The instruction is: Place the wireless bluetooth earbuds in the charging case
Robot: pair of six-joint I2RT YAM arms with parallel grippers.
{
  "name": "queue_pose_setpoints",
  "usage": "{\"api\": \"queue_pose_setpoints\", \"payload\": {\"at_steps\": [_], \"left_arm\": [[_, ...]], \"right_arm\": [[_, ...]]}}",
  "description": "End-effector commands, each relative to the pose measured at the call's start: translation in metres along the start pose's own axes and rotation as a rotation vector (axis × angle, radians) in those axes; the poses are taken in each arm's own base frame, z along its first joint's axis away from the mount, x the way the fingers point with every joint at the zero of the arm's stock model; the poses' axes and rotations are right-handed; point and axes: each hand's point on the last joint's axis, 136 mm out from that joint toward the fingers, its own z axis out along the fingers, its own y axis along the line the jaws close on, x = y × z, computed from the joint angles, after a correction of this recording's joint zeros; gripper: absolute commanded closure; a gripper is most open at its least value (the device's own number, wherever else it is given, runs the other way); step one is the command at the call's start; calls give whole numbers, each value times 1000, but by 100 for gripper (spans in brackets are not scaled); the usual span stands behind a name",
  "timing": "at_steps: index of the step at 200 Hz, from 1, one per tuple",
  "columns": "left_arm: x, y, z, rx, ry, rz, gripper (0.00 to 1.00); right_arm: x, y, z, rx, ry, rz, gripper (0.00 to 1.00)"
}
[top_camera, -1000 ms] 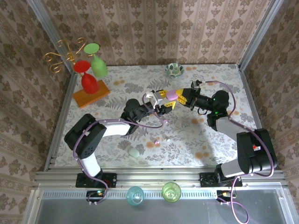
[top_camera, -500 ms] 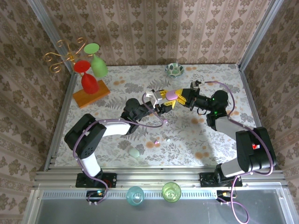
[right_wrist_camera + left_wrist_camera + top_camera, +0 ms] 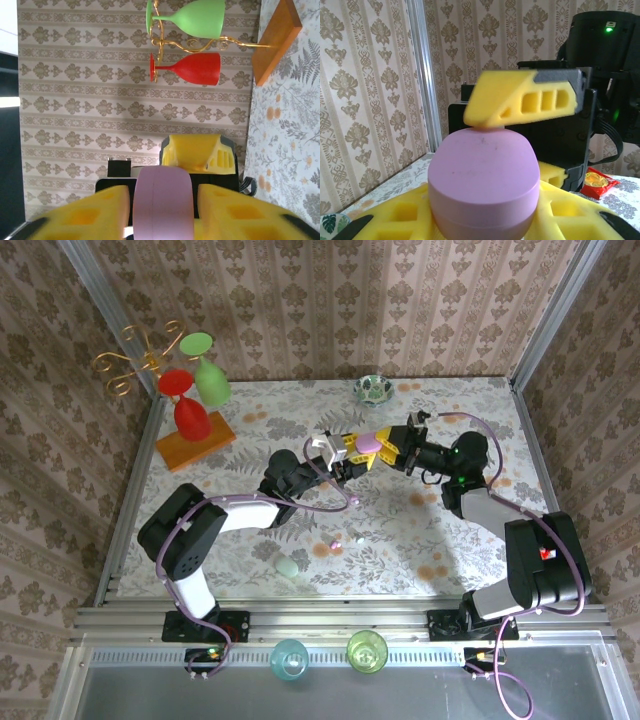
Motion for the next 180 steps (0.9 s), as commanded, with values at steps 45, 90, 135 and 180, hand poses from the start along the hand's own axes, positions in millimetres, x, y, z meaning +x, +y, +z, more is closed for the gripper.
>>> {"api": "queue_pose_setpoints", "payload": {"at_steps": [45, 90, 135, 180], "left_arm": [[-7, 1, -20, 54, 18, -46, 77], [-6, -10, -40, 167, 61, -143, 78], [-6, -25, -50, 240, 112, -174, 77], [-10, -31, -53, 263, 105, -168, 78]], "right_arm": [[-5, 2, -15, 245, -49, -392, 20], [3, 1, -27, 439, -10, -912, 15], [33, -3, -5, 448, 151, -1219, 16], [37, -9, 7, 453, 191, -1228, 18]]}}
